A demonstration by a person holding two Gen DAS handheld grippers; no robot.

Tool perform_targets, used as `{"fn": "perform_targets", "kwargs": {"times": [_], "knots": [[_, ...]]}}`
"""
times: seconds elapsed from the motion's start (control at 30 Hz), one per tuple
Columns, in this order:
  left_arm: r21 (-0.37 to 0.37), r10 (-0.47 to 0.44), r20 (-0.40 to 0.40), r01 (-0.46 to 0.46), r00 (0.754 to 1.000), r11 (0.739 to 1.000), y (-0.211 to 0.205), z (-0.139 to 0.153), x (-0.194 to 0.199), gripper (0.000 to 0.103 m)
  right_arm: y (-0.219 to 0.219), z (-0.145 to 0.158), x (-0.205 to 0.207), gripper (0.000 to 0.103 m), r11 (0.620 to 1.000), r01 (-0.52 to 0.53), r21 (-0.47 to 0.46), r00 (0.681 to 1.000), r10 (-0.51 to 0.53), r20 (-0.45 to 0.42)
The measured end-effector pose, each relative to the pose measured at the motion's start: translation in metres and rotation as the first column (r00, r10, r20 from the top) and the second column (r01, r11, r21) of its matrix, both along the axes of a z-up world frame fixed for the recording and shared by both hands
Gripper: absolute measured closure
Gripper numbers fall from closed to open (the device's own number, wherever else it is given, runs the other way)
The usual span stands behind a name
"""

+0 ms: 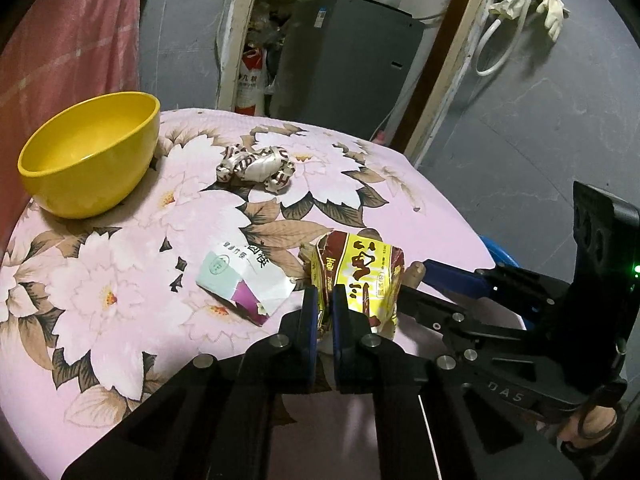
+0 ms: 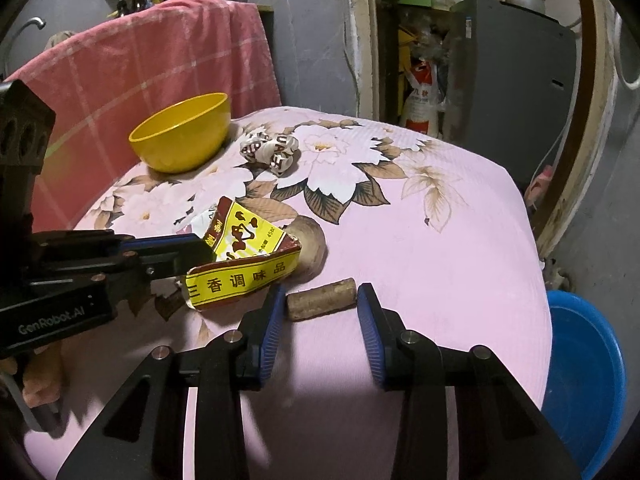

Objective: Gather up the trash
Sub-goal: 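Grasp the yellow snack wrapper with the left gripper while the right grasps the brown stick, then carry both held items over the blue basin and open both grippers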

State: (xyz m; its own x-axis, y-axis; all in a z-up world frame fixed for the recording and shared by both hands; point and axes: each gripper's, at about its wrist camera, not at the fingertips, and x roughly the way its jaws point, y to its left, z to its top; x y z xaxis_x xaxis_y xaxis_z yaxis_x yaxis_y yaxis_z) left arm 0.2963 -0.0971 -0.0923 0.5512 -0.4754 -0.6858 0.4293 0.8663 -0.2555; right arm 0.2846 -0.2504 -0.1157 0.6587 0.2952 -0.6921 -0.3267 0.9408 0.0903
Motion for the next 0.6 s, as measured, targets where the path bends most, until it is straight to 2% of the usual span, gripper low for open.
{"fn": "perform_targets", "kwargs": {"times": [0.33,0.5,0.6], "knots": [[-0.056,0.03,0.022,-0.029,0.999,0.998,0.001,0.014,-0.014,0.099,-0.014,0.012,-0.029,0.068,0.998,0.055,0.037,0.995,-0.058,0.079],[-0.085,0.033,0.091,-0.026,0.995,0.996,-0.011,0.039,-0.029,0.099,-0.026,0.036,-0.05,0.068,0.995,0.089,0.045,0.979,-0.096,0.18],[-0.11,0.03,0.146,-0.014,0.989,0.994,-0.025,0.058,-0.039,0.099,-0.037,0.056,-0.065,0.068,0.991,0.12,0.051,0.957,-0.129,0.259]]}}
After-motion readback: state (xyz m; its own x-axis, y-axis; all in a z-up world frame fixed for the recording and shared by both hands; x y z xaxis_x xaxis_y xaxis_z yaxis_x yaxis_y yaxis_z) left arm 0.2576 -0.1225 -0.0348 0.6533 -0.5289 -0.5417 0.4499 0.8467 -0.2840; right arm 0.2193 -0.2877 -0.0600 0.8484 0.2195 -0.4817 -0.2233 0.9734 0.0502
